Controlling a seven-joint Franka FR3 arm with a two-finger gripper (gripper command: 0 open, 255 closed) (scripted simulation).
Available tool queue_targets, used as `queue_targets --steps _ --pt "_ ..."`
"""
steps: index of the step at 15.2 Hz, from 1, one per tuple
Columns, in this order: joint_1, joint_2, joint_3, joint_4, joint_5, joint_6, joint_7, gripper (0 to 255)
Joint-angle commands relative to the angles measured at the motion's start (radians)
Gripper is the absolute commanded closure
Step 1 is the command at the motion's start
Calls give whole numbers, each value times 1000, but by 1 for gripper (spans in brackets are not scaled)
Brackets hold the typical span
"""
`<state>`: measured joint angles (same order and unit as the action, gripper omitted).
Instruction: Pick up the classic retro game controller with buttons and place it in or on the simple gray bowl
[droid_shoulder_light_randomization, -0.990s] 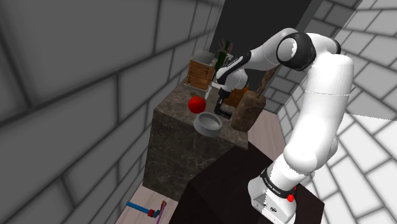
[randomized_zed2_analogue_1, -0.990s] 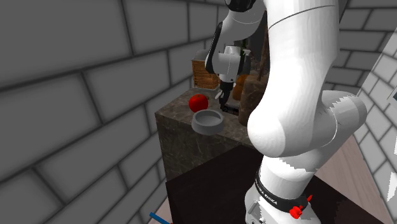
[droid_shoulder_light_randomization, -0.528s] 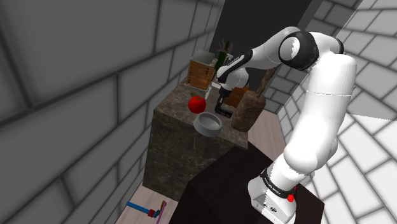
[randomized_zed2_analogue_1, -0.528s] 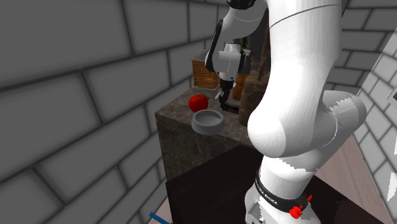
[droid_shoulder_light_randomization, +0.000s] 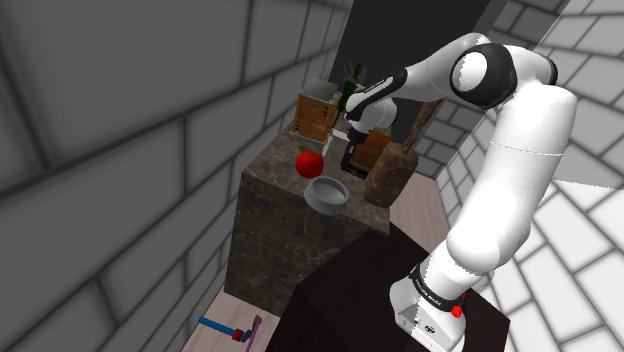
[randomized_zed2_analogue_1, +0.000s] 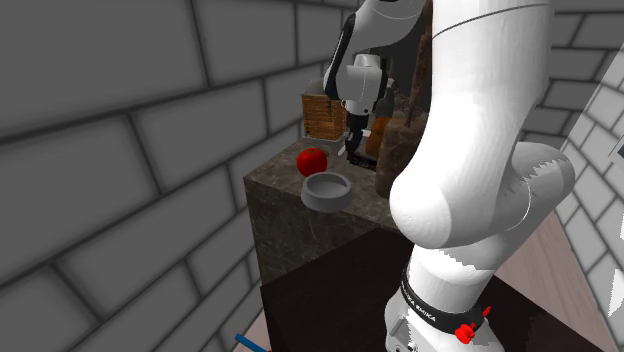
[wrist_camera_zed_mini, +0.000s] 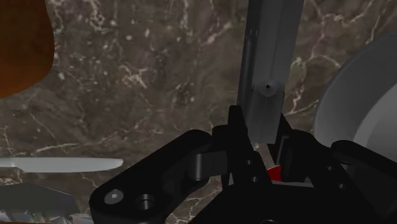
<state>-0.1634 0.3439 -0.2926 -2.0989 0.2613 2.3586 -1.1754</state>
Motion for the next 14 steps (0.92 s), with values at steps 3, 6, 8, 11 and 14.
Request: queue_targets --steps 3,6,8,11,14 --pt "7 -42 -10 4 -23 -43 18 255" --pt "11 -69 -16 11 -39 -75 31 255" --pt "14 -87 -20 17 -49 -98 39 255" --pt "17 -113 -25 27 -63 -131 51 255" --pt "19 -137 -28 40 -77 -166 62 255"
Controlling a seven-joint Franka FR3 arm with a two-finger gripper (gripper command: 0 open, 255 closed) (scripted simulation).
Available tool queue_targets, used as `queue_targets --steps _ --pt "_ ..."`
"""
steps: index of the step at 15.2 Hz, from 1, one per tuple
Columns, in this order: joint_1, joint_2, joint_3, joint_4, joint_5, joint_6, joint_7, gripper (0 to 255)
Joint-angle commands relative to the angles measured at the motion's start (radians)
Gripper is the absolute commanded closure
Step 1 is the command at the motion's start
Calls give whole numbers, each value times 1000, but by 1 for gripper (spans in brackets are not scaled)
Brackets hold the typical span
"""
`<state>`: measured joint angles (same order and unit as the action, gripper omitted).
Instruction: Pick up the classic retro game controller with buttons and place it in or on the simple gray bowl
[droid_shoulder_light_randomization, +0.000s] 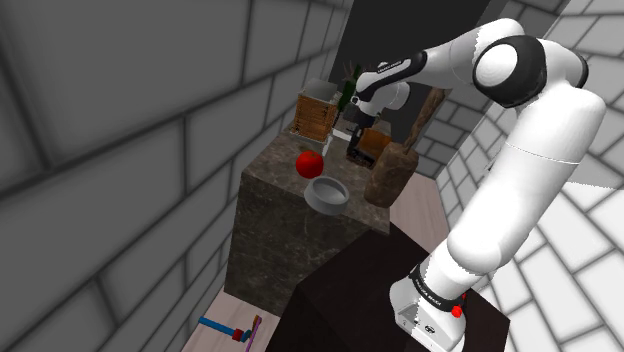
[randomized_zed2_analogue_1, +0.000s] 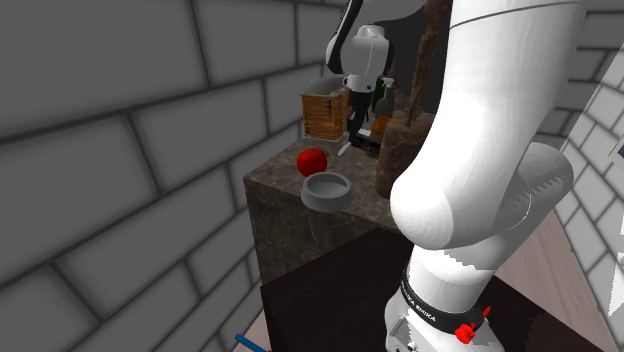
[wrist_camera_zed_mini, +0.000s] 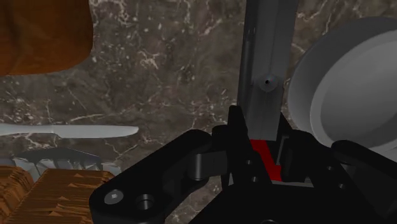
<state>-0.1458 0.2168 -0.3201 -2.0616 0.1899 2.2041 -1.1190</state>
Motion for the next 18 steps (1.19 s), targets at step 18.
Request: queue_targets --steps 18 --pt "191 -236 141 -278 -64 88 360 255"
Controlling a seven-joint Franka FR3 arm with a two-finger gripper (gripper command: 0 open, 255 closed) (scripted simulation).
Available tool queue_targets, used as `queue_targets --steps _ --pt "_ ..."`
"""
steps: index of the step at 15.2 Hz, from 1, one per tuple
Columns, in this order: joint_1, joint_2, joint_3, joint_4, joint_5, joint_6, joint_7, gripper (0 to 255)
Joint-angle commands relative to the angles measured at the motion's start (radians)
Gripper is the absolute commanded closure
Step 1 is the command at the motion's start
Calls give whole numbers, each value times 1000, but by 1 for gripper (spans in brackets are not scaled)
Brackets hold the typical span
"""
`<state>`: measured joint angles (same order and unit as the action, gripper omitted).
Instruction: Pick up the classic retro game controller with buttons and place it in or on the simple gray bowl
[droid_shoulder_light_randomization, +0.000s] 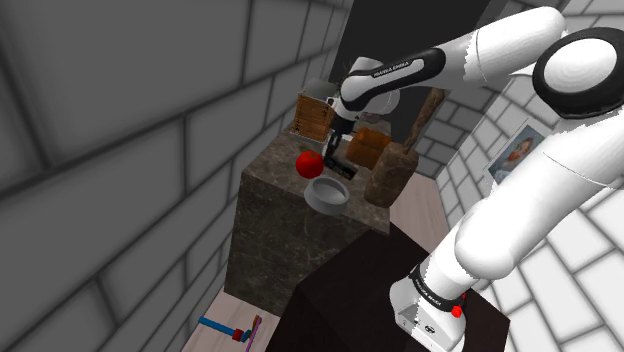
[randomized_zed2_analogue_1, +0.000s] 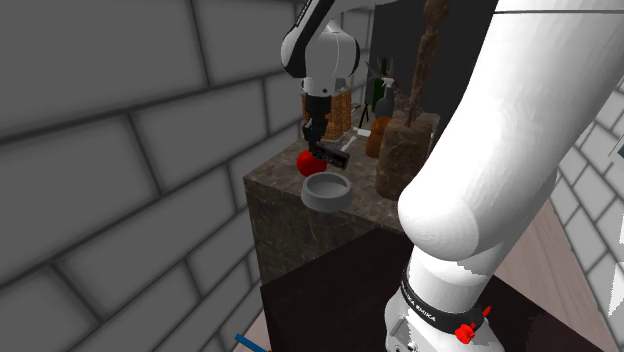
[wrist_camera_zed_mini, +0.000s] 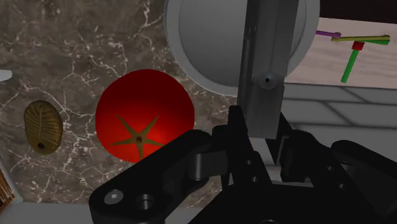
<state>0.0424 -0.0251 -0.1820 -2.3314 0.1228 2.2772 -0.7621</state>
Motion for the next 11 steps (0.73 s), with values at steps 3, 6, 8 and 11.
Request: queue_targets --steps 3,6,8,11 --pt "3 33 3 -22 15 55 -8 255" --pt "4 62 4 -34 28 95 -20 255" --pt "4 83 5 -40 37 121 -29 255" --pt "4 115 8 -48 53 160 -43 255"
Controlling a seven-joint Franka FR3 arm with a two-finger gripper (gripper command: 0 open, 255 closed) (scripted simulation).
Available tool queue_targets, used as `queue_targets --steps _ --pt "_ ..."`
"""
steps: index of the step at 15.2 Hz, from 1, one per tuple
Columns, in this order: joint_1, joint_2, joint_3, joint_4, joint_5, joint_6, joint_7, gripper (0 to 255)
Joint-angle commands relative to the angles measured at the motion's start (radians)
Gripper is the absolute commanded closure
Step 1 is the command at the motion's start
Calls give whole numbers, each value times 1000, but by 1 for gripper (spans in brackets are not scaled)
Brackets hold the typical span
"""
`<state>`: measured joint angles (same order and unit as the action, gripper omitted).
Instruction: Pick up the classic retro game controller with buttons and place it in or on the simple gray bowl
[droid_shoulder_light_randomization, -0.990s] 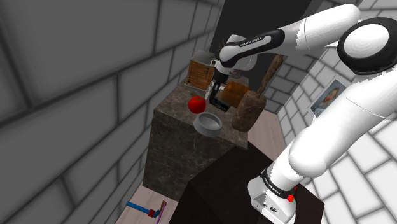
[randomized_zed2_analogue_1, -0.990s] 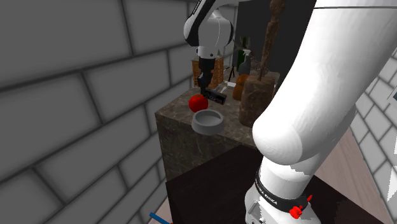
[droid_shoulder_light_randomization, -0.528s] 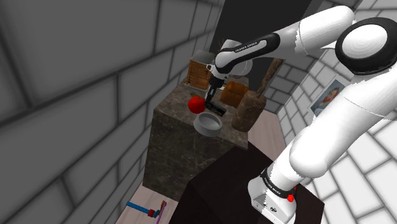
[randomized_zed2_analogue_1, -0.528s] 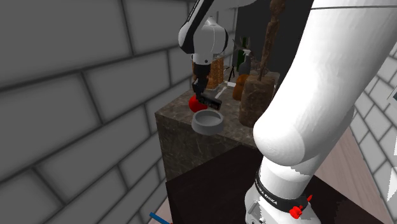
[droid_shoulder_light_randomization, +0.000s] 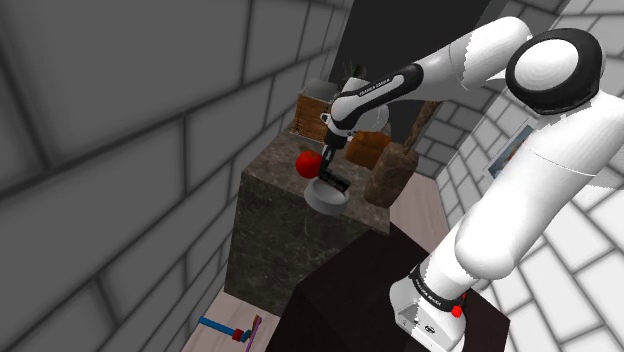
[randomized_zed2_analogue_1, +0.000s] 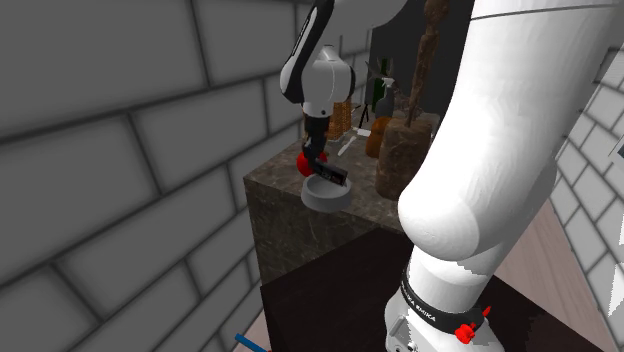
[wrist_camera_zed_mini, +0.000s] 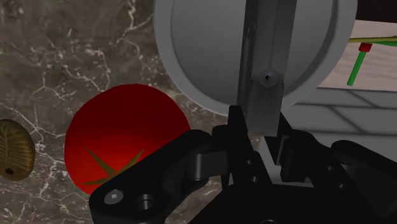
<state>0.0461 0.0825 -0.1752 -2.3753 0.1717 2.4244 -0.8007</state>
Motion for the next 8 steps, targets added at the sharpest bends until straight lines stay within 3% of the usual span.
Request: queue_targets --steps 1,8 --pt "0 19 2 -7 10 25 -9 255" --pt "-1 41 4 -10 22 50 -19 255"
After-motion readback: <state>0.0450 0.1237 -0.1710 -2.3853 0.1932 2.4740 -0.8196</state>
